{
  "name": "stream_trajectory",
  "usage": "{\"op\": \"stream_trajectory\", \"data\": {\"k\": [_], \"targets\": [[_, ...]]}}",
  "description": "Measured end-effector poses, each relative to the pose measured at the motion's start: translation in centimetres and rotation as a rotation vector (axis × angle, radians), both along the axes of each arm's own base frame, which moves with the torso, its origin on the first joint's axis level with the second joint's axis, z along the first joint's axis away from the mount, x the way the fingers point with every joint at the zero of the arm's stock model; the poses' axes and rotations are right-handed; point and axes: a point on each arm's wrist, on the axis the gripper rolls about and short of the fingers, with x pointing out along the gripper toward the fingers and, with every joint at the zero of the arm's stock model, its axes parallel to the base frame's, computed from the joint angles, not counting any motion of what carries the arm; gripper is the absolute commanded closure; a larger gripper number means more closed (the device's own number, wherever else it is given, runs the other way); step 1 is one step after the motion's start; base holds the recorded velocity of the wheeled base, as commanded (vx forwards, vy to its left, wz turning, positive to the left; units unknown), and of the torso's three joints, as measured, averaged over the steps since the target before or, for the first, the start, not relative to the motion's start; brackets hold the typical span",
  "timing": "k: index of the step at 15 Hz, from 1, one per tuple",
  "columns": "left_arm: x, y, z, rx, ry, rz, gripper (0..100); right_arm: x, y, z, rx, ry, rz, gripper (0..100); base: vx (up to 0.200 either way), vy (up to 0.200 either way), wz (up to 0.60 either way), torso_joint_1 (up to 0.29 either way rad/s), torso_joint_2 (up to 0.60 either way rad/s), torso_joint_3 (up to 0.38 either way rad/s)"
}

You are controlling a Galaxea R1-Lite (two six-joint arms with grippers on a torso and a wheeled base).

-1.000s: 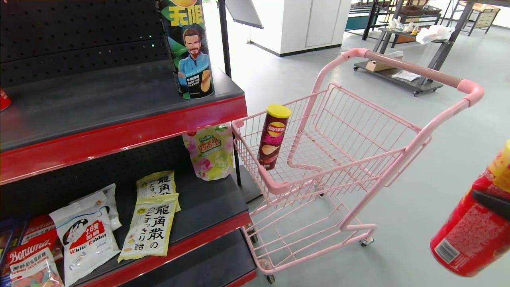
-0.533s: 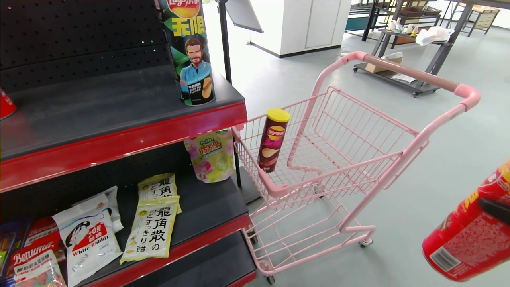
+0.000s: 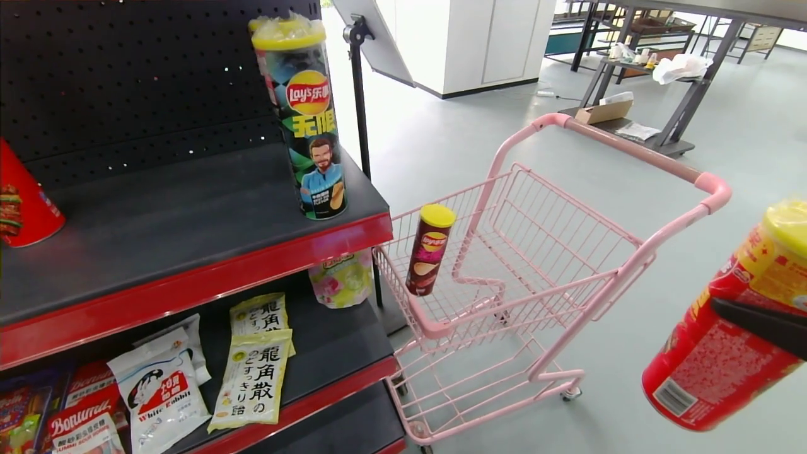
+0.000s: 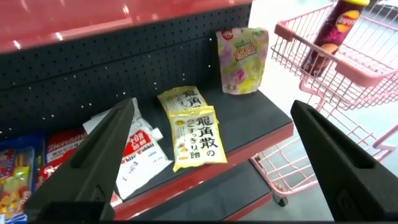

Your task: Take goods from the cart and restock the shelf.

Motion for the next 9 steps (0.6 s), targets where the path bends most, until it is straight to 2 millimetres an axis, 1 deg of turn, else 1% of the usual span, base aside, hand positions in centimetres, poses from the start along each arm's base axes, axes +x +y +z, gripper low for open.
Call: {"op": "stream_trajectory", "data": {"k": [6,8,9], "targets": [[0.0,0.0,0.0,0.0,0.0,0.0,0,2.4,0.8,0.7,-0.01,0.033,0.003,100,0.0,0.0,0.0,0.229,-0.58,-0.357],[0.0,0.0,0.0,0.0,0.0,0.0,0,3.0,0.9,0.7,-0.014,0.046,0.003,100,0.0,0.0,0.0,0.207,-0.5,-0.293],[0.0,0.0,0.0,0.0,-0.001,0.0,0,3.2,1.0,0.6,-0.021,0.051,0.003,100,0.0,0.0,0.0,0.134,-0.27,-0.129]]}}
